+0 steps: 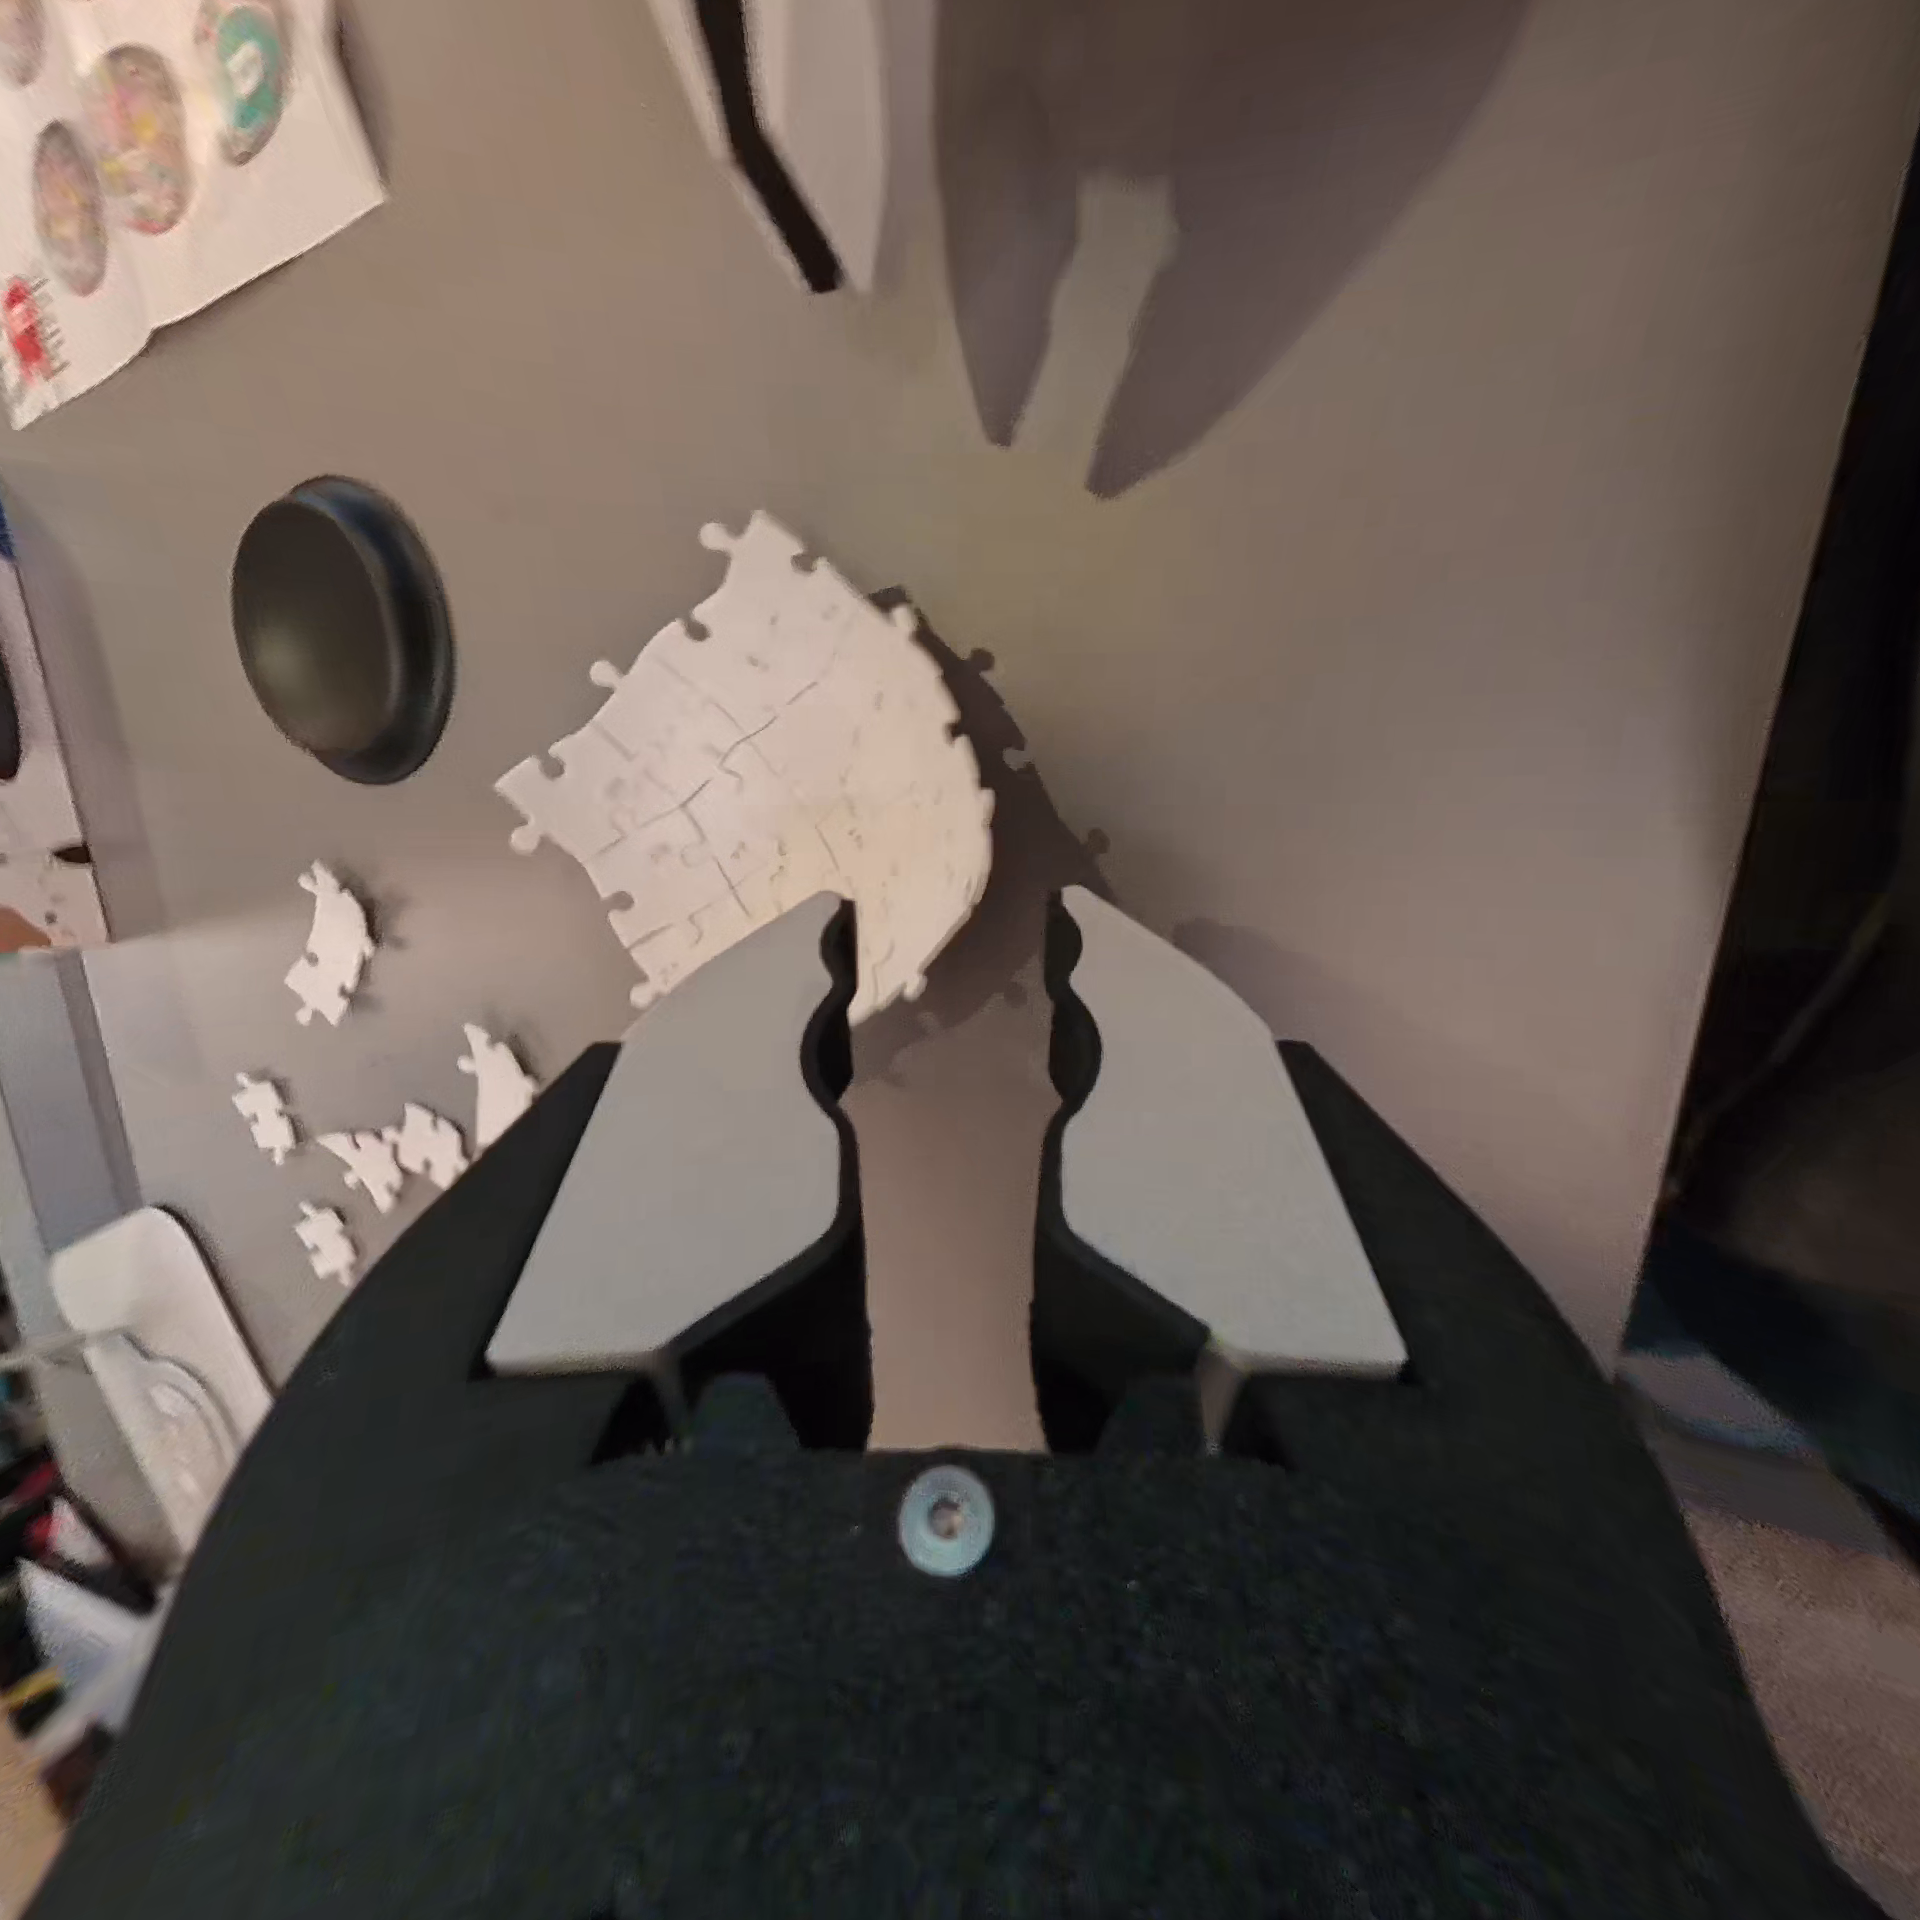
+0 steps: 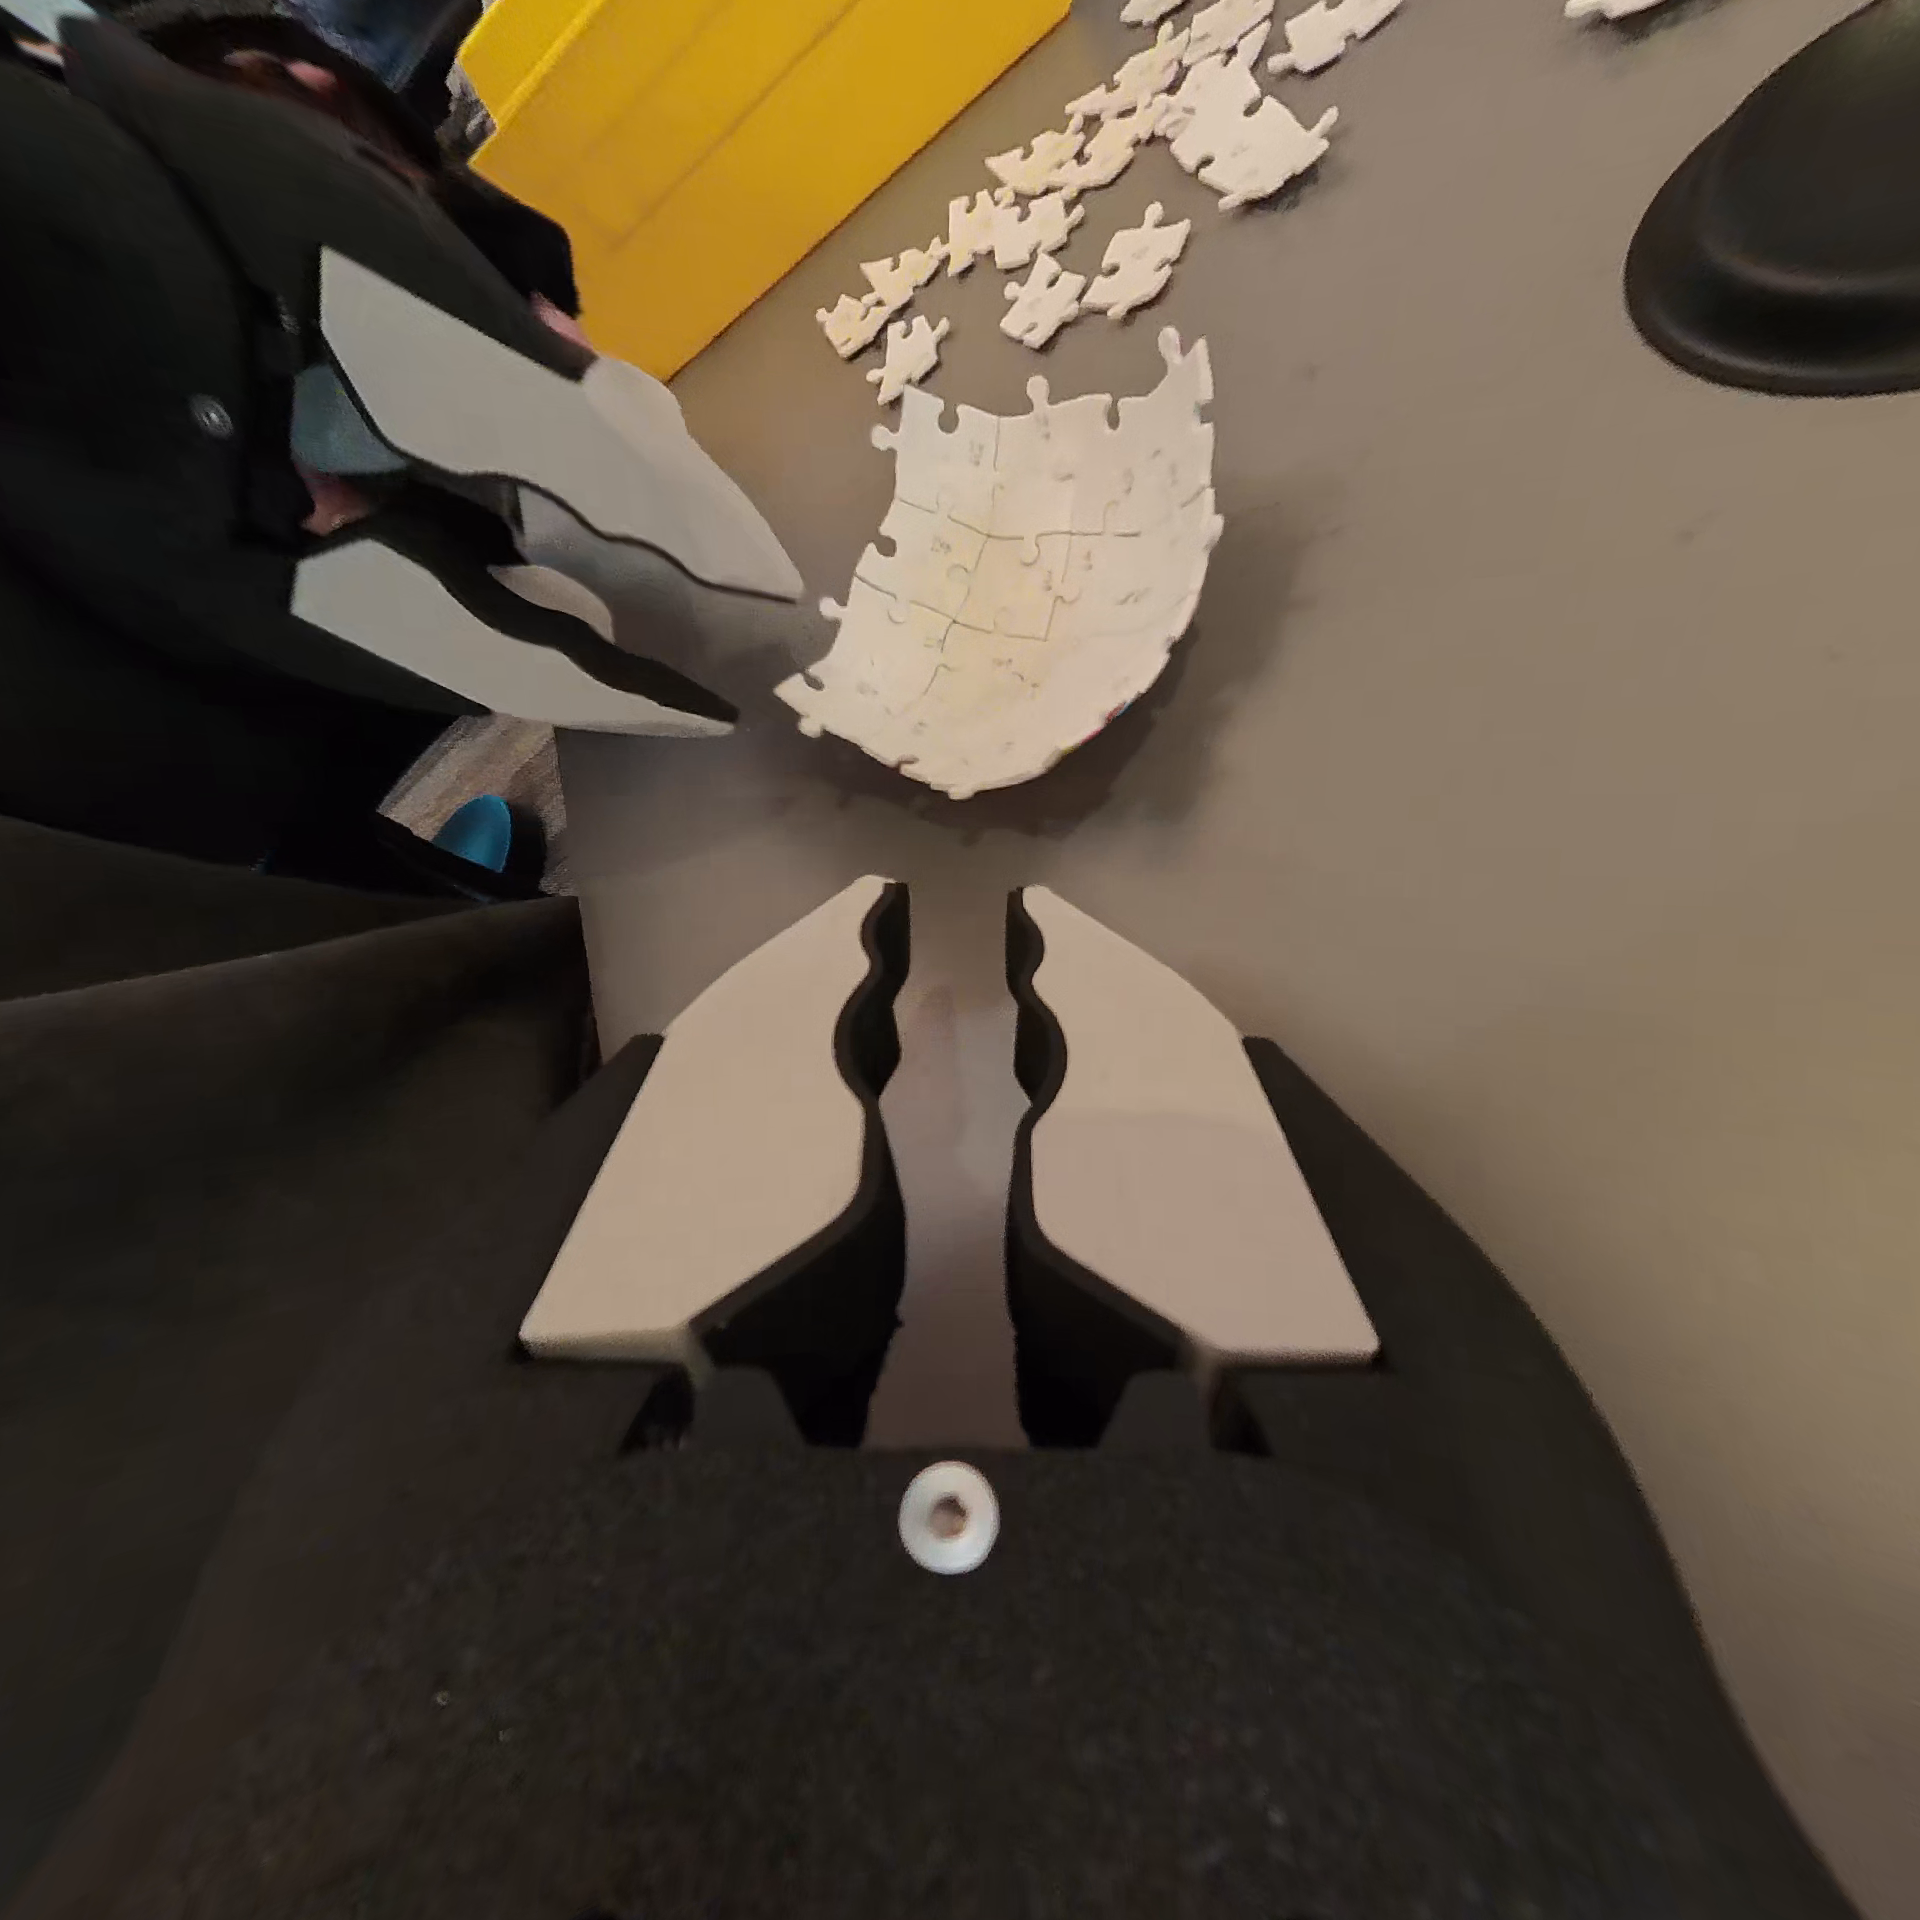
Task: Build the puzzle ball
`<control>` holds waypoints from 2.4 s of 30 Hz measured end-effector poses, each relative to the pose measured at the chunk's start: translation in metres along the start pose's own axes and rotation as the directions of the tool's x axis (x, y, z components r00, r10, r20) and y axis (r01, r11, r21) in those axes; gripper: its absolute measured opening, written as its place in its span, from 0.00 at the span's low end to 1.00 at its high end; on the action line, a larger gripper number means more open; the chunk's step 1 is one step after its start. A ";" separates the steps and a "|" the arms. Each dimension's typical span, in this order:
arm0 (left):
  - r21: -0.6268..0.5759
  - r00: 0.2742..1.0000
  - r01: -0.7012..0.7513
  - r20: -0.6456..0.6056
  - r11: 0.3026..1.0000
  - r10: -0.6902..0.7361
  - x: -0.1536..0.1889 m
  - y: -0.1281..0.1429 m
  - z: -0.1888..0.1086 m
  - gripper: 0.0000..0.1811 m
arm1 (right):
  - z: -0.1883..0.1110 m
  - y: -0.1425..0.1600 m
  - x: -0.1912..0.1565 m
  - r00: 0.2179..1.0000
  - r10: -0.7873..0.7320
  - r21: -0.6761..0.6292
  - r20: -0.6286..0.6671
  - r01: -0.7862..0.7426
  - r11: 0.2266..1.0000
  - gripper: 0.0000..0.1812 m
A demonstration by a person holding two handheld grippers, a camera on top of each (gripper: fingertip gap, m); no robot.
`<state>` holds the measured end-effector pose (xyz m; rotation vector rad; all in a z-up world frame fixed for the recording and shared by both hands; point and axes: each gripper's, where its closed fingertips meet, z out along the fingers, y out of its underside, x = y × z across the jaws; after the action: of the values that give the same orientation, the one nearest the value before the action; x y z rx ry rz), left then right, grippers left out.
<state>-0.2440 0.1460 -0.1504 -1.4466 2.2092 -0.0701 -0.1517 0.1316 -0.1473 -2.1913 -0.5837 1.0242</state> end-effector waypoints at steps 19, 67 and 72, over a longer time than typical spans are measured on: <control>0.394 0.509 0.793 -0.007 0.465 -0.861 0.004 0.085 -0.040 0.33 | -0.011 -0.001 0.002 0.861 -0.294 0.065 -0.414 0.350 0.934 0.21; 0.488 0.393 0.821 -0.105 0.297 -0.913 0.002 0.134 -0.070 0.28 | 0.023 -0.033 0.021 0.844 -0.376 0.006 -0.382 0.409 0.913 0.31; 0.503 0.394 0.819 -0.146 0.275 -0.907 -0.005 0.140 -0.070 0.27 | 0.033 -0.046 0.008 0.910 -0.279 0.004 -0.307 0.294 0.956 0.29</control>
<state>-0.3909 0.1962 -0.1297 -2.0347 0.8317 -0.8126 -0.1784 0.1804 -0.1347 -2.0855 -0.7011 0.5290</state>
